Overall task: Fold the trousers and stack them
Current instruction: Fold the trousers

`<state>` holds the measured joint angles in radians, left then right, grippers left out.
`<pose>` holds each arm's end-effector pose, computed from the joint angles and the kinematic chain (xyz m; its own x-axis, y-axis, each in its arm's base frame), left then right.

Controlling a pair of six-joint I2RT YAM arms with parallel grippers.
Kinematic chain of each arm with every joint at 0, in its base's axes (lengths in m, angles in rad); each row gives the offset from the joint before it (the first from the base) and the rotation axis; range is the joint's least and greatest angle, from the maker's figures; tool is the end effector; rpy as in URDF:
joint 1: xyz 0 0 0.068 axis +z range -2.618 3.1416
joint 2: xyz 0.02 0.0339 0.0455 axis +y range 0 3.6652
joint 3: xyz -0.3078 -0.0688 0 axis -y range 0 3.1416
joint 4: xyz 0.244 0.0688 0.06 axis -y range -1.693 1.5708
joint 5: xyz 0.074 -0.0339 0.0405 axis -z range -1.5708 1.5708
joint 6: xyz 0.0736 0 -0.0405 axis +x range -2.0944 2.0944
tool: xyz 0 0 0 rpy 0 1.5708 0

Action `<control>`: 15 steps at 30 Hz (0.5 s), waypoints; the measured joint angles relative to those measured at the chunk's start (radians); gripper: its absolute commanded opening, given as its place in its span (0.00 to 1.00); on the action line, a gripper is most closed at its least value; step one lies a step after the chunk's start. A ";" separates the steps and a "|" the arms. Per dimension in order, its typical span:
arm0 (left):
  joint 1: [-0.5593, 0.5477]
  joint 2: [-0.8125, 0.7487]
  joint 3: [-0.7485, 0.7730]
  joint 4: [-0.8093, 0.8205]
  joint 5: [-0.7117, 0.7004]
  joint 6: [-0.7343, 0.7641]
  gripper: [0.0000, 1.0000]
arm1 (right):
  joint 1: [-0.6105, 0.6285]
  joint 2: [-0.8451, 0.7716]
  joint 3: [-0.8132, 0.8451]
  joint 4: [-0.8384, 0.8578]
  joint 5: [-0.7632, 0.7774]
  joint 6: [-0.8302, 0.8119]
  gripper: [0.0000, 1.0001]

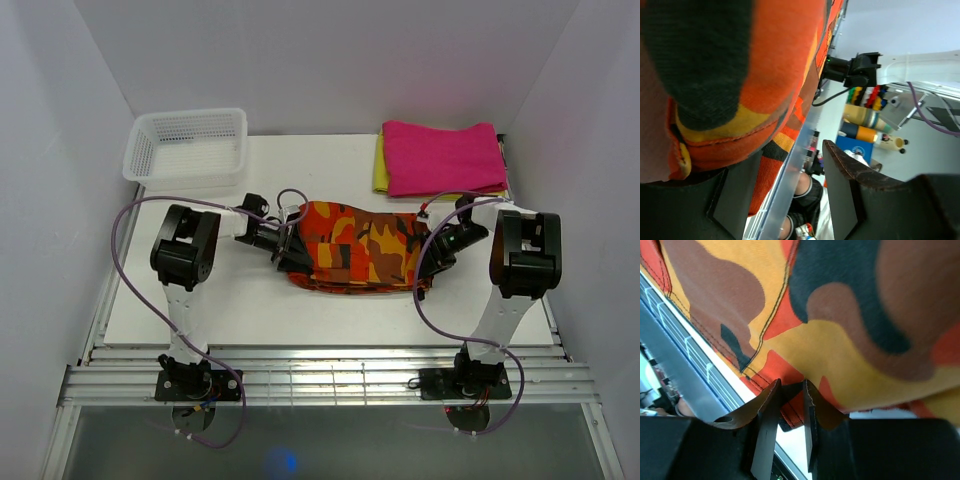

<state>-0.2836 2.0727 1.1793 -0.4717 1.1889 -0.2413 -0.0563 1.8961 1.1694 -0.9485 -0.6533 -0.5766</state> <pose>0.3539 -0.1743 0.1315 -0.9810 0.1932 0.0187 0.0534 0.3614 -0.9309 0.3288 0.0263 0.1562 -0.8913 -0.3834 -0.2422 -0.4509 0.6922 0.5636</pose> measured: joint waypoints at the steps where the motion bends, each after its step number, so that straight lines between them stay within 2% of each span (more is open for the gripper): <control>1: 0.002 0.016 0.006 -0.001 0.014 -0.004 0.66 | -0.001 0.013 0.000 0.007 -0.002 0.003 0.30; 6: 0.007 0.026 0.011 -0.018 0.030 0.011 0.65 | -0.005 0.024 -0.013 0.023 -0.015 0.014 0.30; 9: 0.006 0.000 0.004 -0.035 0.027 0.055 0.66 | -0.005 0.002 -0.018 0.014 -0.013 -0.004 0.36; 10: 0.005 -0.023 -0.005 -0.044 0.024 0.076 0.67 | -0.004 -0.011 -0.016 0.006 -0.010 -0.013 0.41; 15: 0.000 -0.219 0.002 -0.092 -0.030 0.144 0.72 | -0.003 -0.094 0.103 -0.090 -0.031 -0.063 0.51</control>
<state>-0.2840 1.8542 1.1809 -0.5640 1.1591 -0.0975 -0.0597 1.8019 1.2724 -1.0386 -0.6838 -0.6392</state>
